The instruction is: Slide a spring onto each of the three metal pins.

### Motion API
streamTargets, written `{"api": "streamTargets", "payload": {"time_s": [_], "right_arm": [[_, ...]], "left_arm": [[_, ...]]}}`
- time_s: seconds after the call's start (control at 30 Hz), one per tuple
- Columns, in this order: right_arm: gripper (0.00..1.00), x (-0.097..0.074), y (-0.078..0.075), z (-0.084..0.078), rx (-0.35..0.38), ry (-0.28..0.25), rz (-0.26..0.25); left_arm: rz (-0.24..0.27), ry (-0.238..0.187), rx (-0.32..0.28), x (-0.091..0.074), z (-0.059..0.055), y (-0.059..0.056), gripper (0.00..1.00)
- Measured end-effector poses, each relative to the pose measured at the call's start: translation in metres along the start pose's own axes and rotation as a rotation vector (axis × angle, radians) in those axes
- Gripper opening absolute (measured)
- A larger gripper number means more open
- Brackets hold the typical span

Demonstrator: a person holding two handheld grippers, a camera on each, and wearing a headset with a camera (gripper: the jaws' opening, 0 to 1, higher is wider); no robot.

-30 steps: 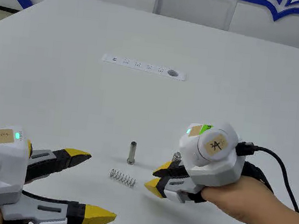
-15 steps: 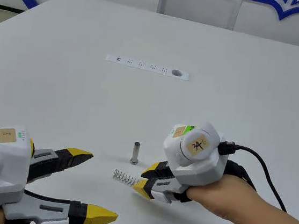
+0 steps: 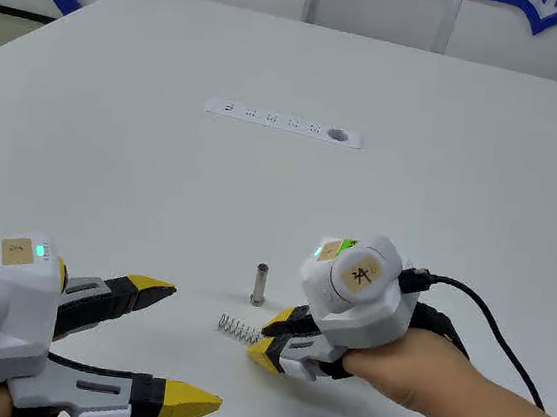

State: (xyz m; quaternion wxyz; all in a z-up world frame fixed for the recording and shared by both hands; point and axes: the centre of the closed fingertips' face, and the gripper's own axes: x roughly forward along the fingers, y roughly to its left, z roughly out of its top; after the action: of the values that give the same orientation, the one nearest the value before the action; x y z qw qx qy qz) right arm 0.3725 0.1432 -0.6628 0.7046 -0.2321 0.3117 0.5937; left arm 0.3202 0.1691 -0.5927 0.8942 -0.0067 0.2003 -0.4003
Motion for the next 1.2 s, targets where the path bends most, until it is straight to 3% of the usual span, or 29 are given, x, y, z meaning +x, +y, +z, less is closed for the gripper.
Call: {"api": "streamTargets", "payload": {"time_s": [0.6,1.2], "right_arm": [[0.12,-0.001,0.000,-0.002,-0.046,0.011,-0.012],[0.12,-0.025,0.001,0.016,-0.081,-0.005,-0.037]], "left_arm": [[0.003,-0.001,0.001,-0.001,0.001,0.000,0.79],[-0.009,-0.008,0.007,0.002,0.003,-0.003,0.79]]}}
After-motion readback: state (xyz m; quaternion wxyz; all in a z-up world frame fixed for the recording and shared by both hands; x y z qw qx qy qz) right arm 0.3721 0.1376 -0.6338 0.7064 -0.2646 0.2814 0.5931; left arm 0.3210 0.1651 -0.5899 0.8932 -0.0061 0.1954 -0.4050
